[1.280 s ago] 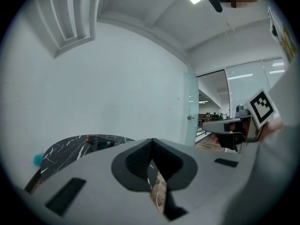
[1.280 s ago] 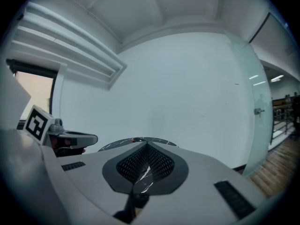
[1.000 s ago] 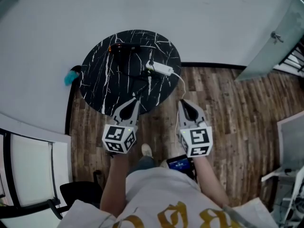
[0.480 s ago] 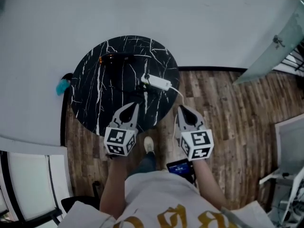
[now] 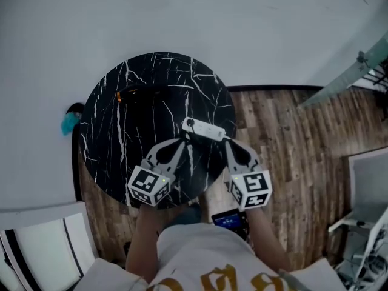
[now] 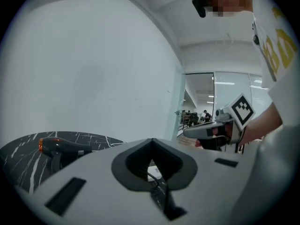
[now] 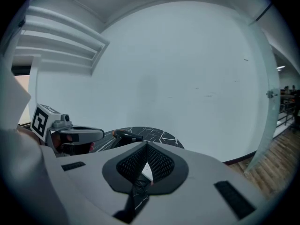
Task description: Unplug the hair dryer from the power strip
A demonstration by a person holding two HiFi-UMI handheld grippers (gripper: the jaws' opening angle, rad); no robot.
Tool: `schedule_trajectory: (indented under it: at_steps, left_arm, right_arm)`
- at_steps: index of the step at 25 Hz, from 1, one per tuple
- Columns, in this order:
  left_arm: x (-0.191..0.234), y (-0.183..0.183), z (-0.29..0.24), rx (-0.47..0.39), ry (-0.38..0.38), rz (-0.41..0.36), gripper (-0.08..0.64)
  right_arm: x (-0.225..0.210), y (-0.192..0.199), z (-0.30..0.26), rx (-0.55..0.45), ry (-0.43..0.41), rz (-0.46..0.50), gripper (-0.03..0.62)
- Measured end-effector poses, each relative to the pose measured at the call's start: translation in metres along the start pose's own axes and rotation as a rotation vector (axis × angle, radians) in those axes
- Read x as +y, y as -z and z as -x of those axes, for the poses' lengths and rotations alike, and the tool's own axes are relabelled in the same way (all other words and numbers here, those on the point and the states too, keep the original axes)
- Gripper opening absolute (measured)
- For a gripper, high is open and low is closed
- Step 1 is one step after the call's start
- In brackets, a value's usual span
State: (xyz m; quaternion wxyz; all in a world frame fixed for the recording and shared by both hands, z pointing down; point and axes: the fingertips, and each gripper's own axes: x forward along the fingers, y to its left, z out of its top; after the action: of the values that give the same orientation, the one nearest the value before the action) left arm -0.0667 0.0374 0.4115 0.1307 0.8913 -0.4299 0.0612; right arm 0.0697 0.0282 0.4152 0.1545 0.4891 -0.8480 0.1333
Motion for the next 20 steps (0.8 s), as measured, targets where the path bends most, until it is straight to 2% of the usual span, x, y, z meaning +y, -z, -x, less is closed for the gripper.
schedule_trajectory:
  at_steps: [6,9,13,20]
  left_arm:
    - [0.039,0.012,-0.023,0.036,0.022,0.058,0.002]
    - [0.049,0.011,-0.031,0.013,0.023,0.075,0.002]
    - [0.051,0.01,-0.04,-0.011,0.056,0.124,0.002]
    - [0.047,0.012,-0.047,0.01,0.08,0.128,0.002]
  right_arm:
    - [-0.004,0.005,-0.037,0.054,0.018,-0.012,-0.002]
    - [-0.009,0.005,-0.045,0.06,0.036,-0.024,-0.003]
    - [-0.01,0.006,-0.046,0.073,0.041,-0.012,-0.003]
    - [-0.008,0.007,-0.046,0.065,0.031,-0.007,-0.003]
